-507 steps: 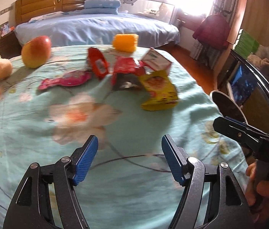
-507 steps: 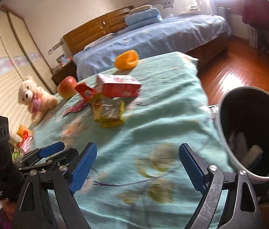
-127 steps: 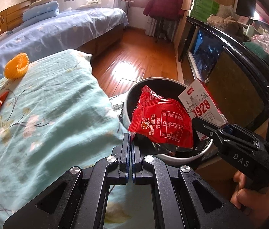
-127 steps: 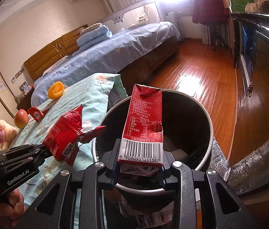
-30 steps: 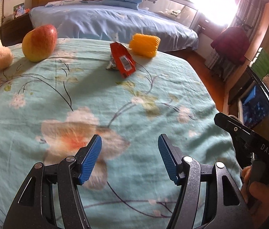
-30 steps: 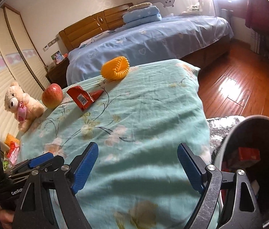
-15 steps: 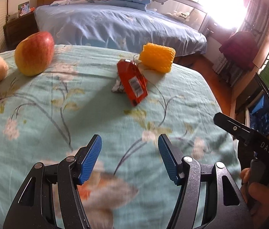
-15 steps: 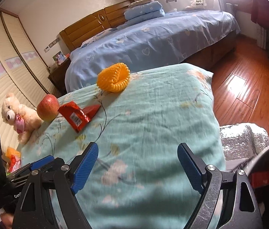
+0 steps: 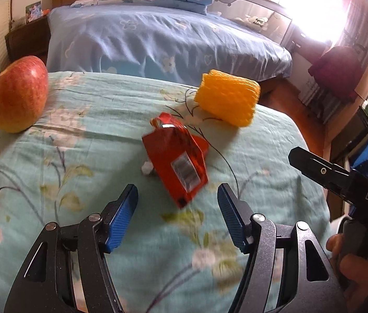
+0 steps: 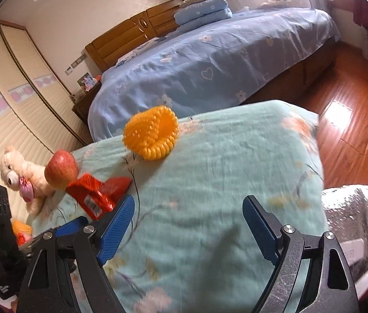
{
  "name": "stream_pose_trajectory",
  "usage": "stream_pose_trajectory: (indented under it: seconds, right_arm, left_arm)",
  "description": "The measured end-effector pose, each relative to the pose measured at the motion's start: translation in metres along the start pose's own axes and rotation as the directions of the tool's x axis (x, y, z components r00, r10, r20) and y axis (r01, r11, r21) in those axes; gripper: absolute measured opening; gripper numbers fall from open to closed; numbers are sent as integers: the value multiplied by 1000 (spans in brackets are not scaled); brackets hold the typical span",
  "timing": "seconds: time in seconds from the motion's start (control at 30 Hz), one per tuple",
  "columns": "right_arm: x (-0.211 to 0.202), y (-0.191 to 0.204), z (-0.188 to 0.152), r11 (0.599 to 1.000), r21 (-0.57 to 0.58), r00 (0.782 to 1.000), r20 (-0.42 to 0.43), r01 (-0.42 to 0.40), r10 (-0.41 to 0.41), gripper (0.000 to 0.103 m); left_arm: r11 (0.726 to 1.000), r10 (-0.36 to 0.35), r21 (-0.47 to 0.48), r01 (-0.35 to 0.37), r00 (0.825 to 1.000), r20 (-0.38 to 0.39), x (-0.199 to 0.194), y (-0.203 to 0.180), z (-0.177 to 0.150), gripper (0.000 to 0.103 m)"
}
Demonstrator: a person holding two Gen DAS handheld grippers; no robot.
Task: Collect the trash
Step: 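Grasp the red wrapper with the left tool while the right tool grasps the orange corn toy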
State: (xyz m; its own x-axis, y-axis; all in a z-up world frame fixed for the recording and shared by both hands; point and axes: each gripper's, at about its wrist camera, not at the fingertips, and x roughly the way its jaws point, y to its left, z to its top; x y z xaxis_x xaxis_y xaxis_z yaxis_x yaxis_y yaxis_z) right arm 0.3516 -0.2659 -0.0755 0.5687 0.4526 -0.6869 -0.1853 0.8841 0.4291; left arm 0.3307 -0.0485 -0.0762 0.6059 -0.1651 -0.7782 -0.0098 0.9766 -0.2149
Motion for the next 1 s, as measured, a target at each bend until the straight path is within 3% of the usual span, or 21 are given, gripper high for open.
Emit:
stream_pose_trajectory:
  seconds: [0.23,0.27,0.37,0.5,0.6,0.67,0.73,0.9,0.97,1.0]
  right_arm:
    - [15,2,15,998,10,998,12,-58,58,86]
    - [18,4,18,998,6,998,11,-63,62,86]
    - [29,14,26,997,-15,997,3,-71,71,86]
    - [46,28,34,995,-49,996,-7,-85,84,83]
    - [60,38,39,994,-75,996,-21,-83,82,69]
    - [68,43,40,993,-98,997,-31,-69,66,50]
    - [72,46,38,992,-114,998,-44,-47,42,38]
    - [67,51,29,991,-130,998,-48,-35,29,27]
    - [59,51,24,991,-125,999,-44,-36,31,14]
    - [55,52,21,992,-124,999,-42,-35,30,14]
  left_arm:
    - [999,27,-26,-27,999,33,8,8,11,65]
    - [999,27,-28,-26,999,35,9,10,12,62]
    - [1000,18,-20,-17,999,33,9,15,13,37]
    - [1000,2,-15,-1,999,40,3,26,11,33]
    - [1000,-8,-14,8,999,40,-3,35,8,30]
    - [1000,-15,-15,15,999,36,-5,39,5,30]
    - [1000,-18,-14,18,999,32,-8,41,1,30]
    - [1000,-30,-5,31,999,28,-16,42,-7,28]
    - [999,-36,1,36,999,30,-20,41,-10,28]
    - [999,-38,6,37,999,32,-24,39,-14,28]
